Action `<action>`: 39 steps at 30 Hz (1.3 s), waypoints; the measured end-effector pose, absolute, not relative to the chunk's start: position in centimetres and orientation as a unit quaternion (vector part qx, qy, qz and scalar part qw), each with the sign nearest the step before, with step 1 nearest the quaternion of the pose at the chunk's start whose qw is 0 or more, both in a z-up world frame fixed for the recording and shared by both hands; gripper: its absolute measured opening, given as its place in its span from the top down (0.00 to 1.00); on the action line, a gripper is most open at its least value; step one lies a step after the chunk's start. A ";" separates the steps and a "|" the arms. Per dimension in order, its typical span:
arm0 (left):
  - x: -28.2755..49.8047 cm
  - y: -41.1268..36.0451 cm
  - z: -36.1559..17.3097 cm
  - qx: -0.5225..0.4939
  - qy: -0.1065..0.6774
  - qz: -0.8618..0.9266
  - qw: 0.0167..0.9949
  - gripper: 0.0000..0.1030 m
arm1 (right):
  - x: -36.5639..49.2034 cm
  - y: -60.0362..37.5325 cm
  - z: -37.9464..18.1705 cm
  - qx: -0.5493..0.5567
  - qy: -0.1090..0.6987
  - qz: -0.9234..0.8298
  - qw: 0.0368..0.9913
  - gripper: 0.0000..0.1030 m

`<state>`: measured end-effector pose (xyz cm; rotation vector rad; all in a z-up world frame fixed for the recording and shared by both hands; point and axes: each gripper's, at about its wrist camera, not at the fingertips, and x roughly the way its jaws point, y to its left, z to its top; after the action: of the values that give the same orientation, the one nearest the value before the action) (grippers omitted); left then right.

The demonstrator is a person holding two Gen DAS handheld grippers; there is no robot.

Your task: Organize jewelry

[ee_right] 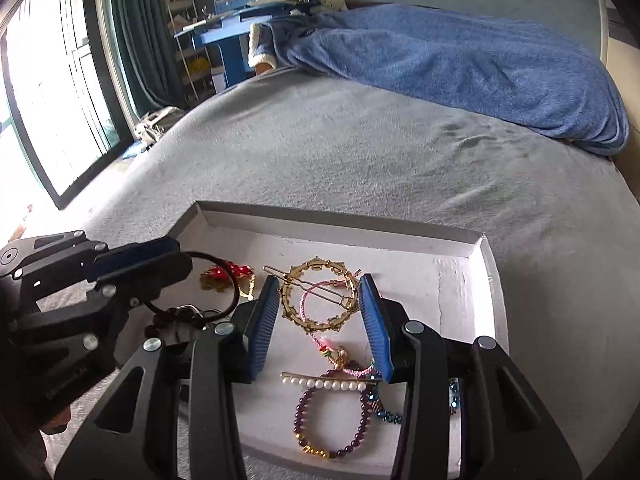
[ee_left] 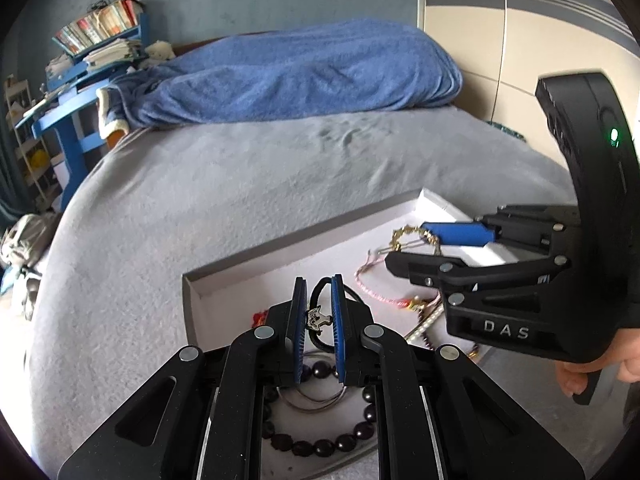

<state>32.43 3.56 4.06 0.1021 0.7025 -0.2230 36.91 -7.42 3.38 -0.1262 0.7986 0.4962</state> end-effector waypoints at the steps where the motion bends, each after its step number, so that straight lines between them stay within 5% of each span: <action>1: 32.5 3.6 3.7 0.050 0.348 -0.108 0.930 0.87 | 37.1 -7.3 3.1 -0.065 0.388 0.239 0.888 0.60; 9: 32.2 3.9 2.5 0.060 0.365 -0.092 0.924 0.83 | 37.1 -7.4 2.4 -0.066 0.396 0.233 0.886 0.52; 15: 30.8 4.5 3.1 0.051 0.352 -0.089 0.930 0.46 | 35.9 -7.9 3.1 -0.059 0.380 0.242 0.891 0.43; 26: 27.1 5.1 4.1 0.035 0.320 -0.067 0.944 0.14 | 31.2 -10.2 3.6 -0.043 0.335 0.231 0.913 0.25; 39: 20.5 4.6 2.9 -0.003 0.277 -0.026 0.961 0.08 | 24.0 -14.1 3.2 -0.016 0.273 0.193 0.942 0.08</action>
<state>20.49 4.62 2.90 -0.0054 0.5606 -0.0531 24.03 -14.14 3.17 -0.0325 0.5572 0.3941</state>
